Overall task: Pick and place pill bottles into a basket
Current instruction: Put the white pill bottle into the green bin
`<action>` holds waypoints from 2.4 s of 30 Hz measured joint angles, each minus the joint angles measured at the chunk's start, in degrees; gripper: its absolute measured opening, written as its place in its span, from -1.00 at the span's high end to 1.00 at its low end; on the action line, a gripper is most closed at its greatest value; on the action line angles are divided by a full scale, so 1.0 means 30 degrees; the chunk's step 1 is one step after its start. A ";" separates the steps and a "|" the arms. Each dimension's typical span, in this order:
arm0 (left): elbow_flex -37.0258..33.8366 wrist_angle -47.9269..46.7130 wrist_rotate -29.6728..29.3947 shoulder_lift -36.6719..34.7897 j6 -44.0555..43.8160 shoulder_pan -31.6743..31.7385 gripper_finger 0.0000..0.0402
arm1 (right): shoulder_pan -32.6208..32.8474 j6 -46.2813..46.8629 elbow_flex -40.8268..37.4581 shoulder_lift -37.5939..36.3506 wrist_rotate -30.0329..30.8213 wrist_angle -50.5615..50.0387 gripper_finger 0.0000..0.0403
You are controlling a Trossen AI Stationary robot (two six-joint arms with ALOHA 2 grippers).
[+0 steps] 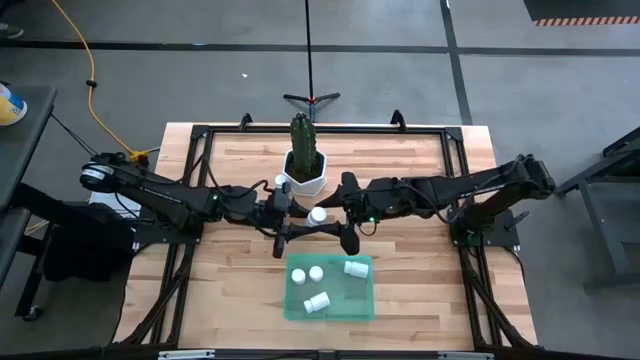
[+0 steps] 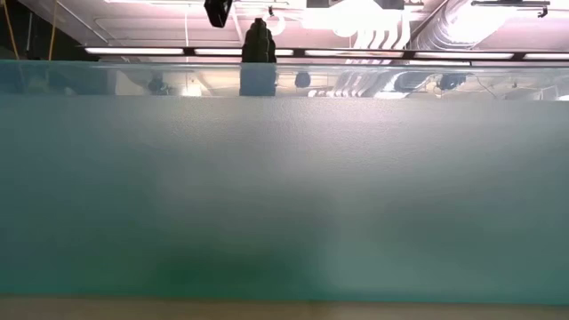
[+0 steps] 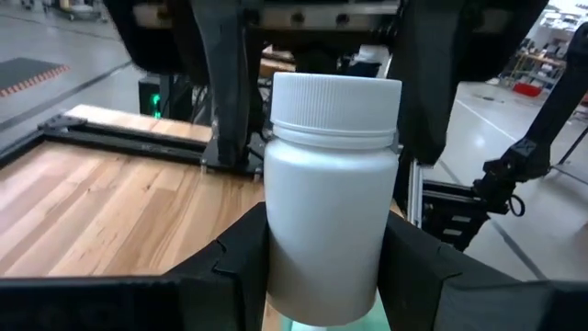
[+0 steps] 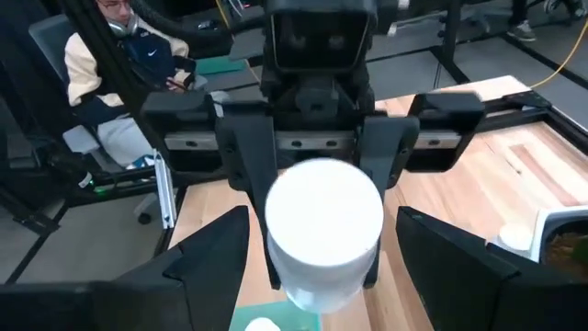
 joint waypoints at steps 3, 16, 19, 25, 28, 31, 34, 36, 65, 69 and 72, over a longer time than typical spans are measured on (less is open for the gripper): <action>0.0000 -0.0036 -0.0003 -0.0010 0.0158 -0.0005 0.05 | 0.0000 0.0006 0.0000 0.0011 -0.0001 0.0283 -0.32; 0.0000 -0.0006 0.0015 -0.0010 0.0136 -0.0013 0.07 | -0.0002 -0.0001 0.0000 0.0011 -0.0938 0.0481 -0.02; 0.0000 0.0013 0.0042 -0.0010 0.0118 -0.0015 0.07 | -0.0007 -0.0008 0.0000 0.0011 -0.0955 0.0472 0.13; 0.0000 0.0063 0.0063 -0.0010 -0.0146 -0.0015 0.07 | -0.0007 -0.0367 0.0000 0.0011 -0.1140 0.0472 0.28; 0.0004 0.0063 0.0063 -0.0010 -0.0313 -0.0019 0.07 | 0.0000 -0.0434 0.0000 0.0011 -0.1156 0.0472 0.28; 0.0000 0.0047 0.0056 -0.0010 -0.0729 -0.0015 -0.03 | 0.0000 -0.0519 0.0000 0.0011 -0.1131 0.0488 0.28; 0.0000 -0.0053 0.0027 -0.0010 -0.1450 -0.0015 -0.28 | 0.0007 -0.0727 0.0000 0.0011 -0.1125 0.0601 0.28; 0.0000 -0.0066 -0.0052 -0.0010 -0.1560 -0.0007 -0.42 | 0.0018 -0.0894 0.0000 0.0011 -0.1086 0.0661 0.28; 0.0000 -1.1768 -0.2516 -0.0017 -0.4396 0.0000 -0.68 | 0.2821 0.2965 0.0015 0.0004 0.1792 -0.5825 0.28; 0.0000 -1.2874 -0.2278 -0.0131 -0.4850 0.0000 -0.68 | 0.3990 0.4649 0.0015 0.0023 0.3148 -0.6350 0.28; 0.0000 -1.3125 -0.1873 -0.0140 -0.4870 0.0000 -0.68 | 0.4765 0.6069 0.0015 0.0544 0.4086 -0.6326 0.28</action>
